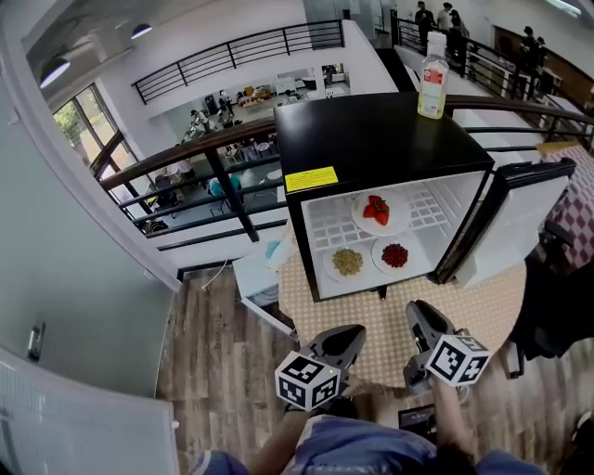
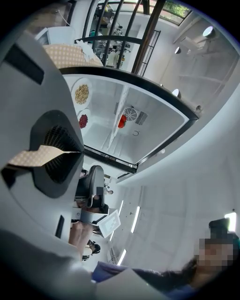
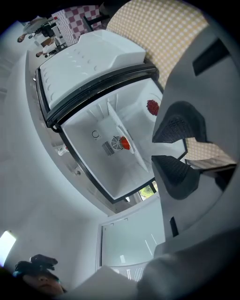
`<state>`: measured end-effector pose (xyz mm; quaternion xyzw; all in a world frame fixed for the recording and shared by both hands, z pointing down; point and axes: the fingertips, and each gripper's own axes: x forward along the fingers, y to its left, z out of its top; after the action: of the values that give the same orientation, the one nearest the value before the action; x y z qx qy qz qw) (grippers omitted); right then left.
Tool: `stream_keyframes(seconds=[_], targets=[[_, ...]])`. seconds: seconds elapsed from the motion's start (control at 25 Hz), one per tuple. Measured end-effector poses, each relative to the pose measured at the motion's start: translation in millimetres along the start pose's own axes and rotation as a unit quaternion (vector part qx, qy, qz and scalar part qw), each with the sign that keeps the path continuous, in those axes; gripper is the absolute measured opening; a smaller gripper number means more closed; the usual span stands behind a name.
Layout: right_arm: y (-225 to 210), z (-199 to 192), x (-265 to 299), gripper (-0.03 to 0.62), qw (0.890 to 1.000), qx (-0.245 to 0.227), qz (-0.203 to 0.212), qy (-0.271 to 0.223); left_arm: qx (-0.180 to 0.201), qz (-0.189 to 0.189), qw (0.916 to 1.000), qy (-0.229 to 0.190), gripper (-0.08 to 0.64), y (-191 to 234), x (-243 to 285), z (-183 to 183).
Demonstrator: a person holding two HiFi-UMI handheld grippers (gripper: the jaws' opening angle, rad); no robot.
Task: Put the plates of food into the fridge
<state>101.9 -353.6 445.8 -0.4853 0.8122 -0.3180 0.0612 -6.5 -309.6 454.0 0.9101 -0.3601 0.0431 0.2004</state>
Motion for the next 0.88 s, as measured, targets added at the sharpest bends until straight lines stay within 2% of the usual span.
stream_keyframes(seconds=[0.28,0.52,0.88], targets=[[8.7,-43.5,-58.5,0.074,0.999,0.012,0.005,0.041,0.005,-0.006,0.9999,0.009,0.018,-46.5,-8.9,-21.1],[4.2,-67.9,-108.1,0.053,0.999,0.006,0.022,0.044,0.003,-0.003,0.9999,0.009,0.018,-89.9,-23.0,-42.8],[4.4,-104.6,-195.6,0.045,0.997,0.011,0.017,0.074,-0.021,0.005,0.9994,0.026,0.018,-170.2,-53.8,-104.4]])
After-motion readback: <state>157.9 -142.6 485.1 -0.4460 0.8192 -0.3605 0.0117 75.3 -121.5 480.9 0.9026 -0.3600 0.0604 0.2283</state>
